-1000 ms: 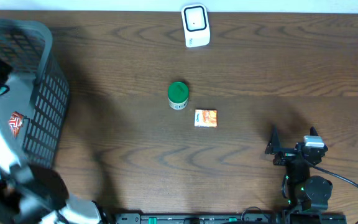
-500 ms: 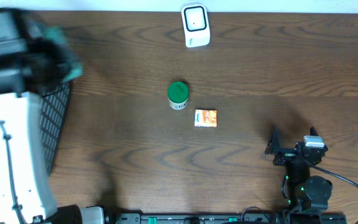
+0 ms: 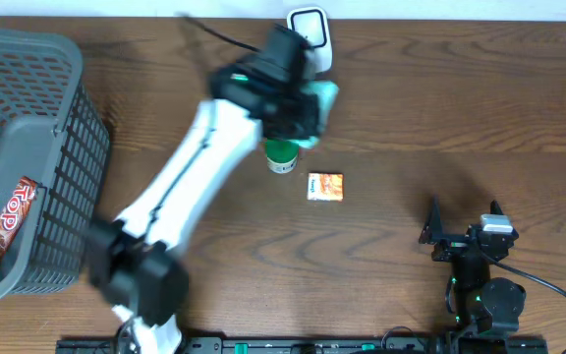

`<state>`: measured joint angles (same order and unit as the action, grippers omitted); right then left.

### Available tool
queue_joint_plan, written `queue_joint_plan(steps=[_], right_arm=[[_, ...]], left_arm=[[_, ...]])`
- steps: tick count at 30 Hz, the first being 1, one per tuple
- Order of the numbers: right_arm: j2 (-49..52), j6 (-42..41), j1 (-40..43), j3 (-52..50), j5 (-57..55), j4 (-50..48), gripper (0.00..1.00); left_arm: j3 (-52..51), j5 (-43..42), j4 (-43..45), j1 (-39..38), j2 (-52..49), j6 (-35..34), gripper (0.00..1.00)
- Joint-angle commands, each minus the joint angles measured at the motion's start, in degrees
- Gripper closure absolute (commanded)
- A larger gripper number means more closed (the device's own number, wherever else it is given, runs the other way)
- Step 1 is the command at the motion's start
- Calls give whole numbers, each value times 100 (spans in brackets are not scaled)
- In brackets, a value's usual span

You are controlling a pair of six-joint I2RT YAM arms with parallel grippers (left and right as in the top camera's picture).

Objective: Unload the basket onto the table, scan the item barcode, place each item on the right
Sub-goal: 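Carry the wipes pack out toward the scanner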

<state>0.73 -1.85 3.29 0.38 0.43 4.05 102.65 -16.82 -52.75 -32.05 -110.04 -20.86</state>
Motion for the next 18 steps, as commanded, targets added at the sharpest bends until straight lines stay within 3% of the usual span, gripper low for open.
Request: queue_joint_plan(steps=[1, 9, 15, 17, 18], right_arm=[[-24, 83, -50, -7, -13, 24, 1], [-24, 83, -50, -7, -13, 24, 1], [-24, 83, -50, -7, -13, 24, 1], [-24, 83, -50, -7, -13, 24, 1], [-24, 83, -50, -7, -13, 24, 1]], left_arm=[[-22, -48, 166, -337, -584, 203, 92], [-22, -50, 625, -872, -1711, 245, 91], [-22, -50, 925, -1145, -1790, 330, 91], [-22, -50, 1038, -1215, -1790, 328, 83], [-22, -50, 1075, -1239, -1790, 328, 73]])
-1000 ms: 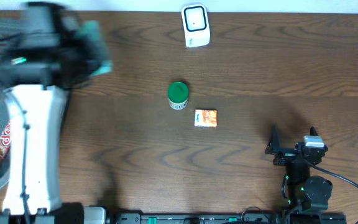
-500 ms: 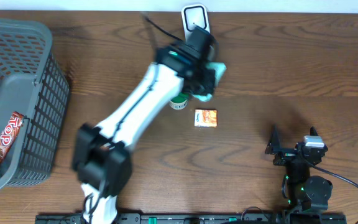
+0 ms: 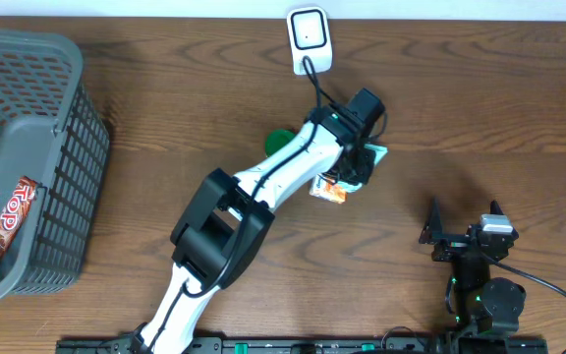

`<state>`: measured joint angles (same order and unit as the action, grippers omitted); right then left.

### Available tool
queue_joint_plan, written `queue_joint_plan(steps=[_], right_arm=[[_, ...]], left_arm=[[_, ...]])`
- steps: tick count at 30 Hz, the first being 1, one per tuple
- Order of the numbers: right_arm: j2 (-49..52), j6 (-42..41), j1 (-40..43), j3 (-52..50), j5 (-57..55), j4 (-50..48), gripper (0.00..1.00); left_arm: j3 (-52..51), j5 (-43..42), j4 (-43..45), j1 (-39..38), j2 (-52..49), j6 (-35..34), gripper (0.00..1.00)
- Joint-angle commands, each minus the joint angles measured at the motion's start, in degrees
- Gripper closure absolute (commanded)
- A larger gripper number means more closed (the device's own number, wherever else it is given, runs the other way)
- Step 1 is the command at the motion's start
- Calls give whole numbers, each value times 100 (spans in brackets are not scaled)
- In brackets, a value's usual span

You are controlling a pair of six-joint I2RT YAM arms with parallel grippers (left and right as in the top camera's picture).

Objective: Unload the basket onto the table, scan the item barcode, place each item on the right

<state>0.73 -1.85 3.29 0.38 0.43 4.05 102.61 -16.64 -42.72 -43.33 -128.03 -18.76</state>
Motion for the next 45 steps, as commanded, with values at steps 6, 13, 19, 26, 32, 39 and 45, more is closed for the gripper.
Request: queue_joint_plan(steps=[6, 13, 19, 26, 32, 39, 45], right_arm=[[-24, 83, -50, -7, -13, 24, 1], [-24, 83, -50, -7, -13, 24, 1], [-24, 83, -50, -7, -13, 24, 1], [-24, 83, -50, -7, -13, 24, 1], [-24, 83, -50, -7, -13, 24, 1], [-24, 83, -50, -7, -13, 24, 1], [-24, 83, -50, -7, -13, 24, 1]], left_arm=[[-15, -66, 151, -164, 9, 120, 3], [24, 107, 151, -153, 111, 120, 14], [208, 214, 153, -149, 284, 116, 92], [227, 212, 155, -175, 310, 74, 92], [232, 238, 234, -164, 313, 79, 92], [120, 450, 363, -164, 199, 70, 92], [26, 450, 428, -164, -96, -61, 92]])
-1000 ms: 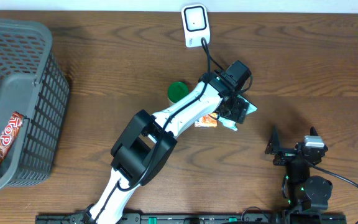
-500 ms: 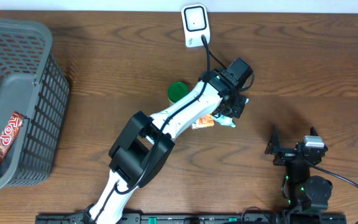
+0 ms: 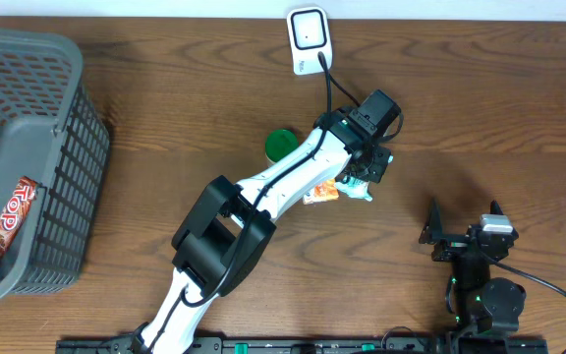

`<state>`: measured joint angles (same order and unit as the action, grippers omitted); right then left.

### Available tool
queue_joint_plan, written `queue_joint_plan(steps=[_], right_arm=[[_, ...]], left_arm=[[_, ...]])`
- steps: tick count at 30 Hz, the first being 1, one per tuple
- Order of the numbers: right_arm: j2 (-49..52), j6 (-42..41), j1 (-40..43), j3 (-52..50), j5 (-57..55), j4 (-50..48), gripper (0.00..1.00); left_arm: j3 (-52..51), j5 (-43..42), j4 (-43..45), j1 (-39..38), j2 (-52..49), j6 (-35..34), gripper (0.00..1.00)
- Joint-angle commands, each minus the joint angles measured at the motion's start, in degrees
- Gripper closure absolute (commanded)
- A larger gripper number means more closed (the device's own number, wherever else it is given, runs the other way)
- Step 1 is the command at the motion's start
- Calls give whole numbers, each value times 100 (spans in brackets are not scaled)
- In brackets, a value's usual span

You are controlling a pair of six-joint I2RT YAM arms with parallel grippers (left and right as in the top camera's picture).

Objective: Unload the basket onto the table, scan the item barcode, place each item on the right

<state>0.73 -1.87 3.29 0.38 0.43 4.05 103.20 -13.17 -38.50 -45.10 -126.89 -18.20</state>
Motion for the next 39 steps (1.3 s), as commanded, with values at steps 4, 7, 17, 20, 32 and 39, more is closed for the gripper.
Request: queue_joint_plan(steps=[4, 7, 17, 20, 32, 39], right_arm=[[-24, 85, -50, -7, -13, 24, 1], [-24, 85, -50, -7, -13, 24, 1], [-24, 85, -50, -7, -13, 24, 1], [-24, 85, -50, -7, -13, 24, 1], [-24, 85, -50, -7, -13, 24, 1], [-24, 85, -50, -7, -13, 24, 1]], left_arm=[[-33, 103, 42, 13, -365, -203, 92], [-33, 101, 52, 13, -457, -284, 92], [-46, 144, 68, 33, -546, -549, 92], [131, 286, -96, 118, -358, -387, 93], [280, 306, -369, 190, 345, -354, 92], [-52, -142, -363, 63, -2, -363, 92]])
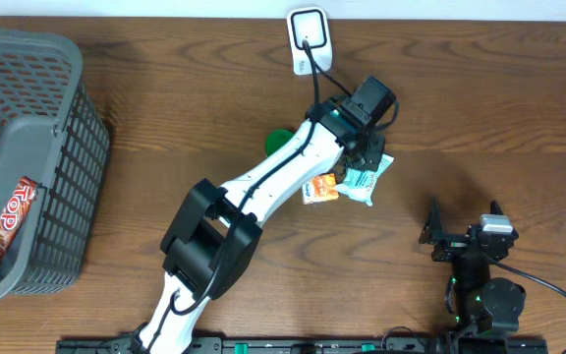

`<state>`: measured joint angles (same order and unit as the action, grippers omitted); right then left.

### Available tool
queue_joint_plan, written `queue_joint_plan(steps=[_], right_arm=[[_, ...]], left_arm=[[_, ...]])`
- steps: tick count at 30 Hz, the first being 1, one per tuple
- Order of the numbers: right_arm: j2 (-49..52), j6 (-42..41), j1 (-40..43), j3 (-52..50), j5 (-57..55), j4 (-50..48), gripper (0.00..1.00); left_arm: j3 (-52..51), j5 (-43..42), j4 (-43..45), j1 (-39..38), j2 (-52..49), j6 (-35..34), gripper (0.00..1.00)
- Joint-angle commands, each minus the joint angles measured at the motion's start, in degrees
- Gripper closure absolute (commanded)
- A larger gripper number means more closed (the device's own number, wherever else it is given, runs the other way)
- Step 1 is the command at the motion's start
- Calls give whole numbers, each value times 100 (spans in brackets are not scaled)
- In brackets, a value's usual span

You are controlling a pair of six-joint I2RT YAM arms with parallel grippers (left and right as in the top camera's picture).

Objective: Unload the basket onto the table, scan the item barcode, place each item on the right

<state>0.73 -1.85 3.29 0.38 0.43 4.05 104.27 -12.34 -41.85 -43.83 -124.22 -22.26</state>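
A white handheld scanner (308,37) stands at the table's back edge. My left arm reaches across the table to the middle. Its gripper (361,165) points down over the top edge of a white and teal packet (369,183). The wrist hides the fingers, so whether they grip the packet does not show. An orange packet (320,189) lies against the white packet's left side. A green round can (277,143) shows partly behind the left arm. My right gripper (432,232) rests at the front right, away from all of these.
A grey wire basket (62,147) stands at the left with a red "TOP" bar (6,224) inside. A black cable (314,74) runs from the scanner toward the left wrist. Bare wood lies to the right of the packets.
The left wrist has drawn back slightly up and left. More of the white and teal packet shows, with a corner now pointing right. The right arm has not moved.
The left gripper first held something teal up near the scanner, above the green can. Then it was lower and to the right, over the orange packet. Later the teal-white packet was beside the orange packet, where it shows more fully now.
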Motion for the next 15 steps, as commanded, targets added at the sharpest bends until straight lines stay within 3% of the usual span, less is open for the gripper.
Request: queue_joint_plan(steps=[1, 15], right_arm=[[-24, 83, -50, -7, -13, 24, 1], [-24, 83, -50, -7, -13, 24, 1]], left_arm=[[-199, -223, -35, -92, -328, -13, 92], [-267, -181, -13, -186, -540, -306, 92]])
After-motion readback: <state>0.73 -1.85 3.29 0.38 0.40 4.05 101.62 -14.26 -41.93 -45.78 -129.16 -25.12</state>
